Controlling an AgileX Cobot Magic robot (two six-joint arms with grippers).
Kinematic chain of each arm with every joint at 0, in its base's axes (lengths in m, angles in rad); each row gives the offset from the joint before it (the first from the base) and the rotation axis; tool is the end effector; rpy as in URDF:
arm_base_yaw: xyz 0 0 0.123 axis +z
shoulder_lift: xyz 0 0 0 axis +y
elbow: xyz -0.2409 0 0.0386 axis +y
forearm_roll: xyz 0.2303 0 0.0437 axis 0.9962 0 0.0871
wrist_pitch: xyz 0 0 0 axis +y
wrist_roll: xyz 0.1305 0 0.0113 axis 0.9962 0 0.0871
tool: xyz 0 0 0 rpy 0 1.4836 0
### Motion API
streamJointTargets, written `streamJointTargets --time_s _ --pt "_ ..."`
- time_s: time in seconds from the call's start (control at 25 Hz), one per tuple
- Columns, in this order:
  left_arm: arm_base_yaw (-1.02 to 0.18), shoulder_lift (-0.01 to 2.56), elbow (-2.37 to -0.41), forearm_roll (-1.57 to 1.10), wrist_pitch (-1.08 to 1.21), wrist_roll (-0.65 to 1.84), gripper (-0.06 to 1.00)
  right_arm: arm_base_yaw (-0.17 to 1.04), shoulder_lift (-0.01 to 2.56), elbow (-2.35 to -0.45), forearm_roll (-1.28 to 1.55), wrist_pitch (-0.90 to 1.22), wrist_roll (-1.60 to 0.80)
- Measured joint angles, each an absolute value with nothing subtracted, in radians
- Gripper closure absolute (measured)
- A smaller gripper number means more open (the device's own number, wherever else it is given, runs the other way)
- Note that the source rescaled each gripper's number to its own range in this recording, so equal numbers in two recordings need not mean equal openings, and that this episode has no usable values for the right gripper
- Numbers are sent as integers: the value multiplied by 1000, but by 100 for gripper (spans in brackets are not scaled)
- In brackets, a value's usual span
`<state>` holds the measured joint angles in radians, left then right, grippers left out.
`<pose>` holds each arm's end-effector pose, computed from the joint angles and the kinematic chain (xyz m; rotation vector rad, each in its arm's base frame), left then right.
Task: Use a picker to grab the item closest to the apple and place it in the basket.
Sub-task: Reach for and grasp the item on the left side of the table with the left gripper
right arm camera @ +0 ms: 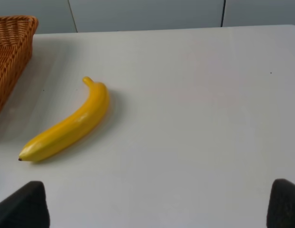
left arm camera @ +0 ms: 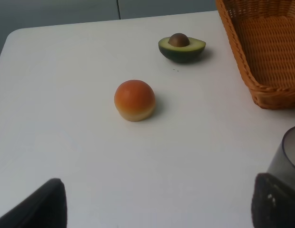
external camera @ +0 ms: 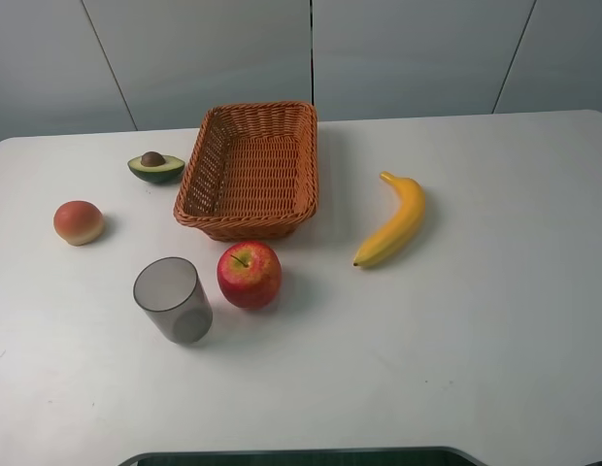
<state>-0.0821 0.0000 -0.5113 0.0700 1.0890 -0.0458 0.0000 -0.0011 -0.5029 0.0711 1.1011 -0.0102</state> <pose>0.0544 0.0037 0.2508 0.0325 2.0590 0.0048 0.0537 0.0083 0.2470 -0.0158 2.0795 0.0794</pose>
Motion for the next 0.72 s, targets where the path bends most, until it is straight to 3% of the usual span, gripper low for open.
streamJointTargets --time_s 0.72 --pt "-82 0 -511 70 1089 -45 -5 0 -1 -503 71 1101 -10"
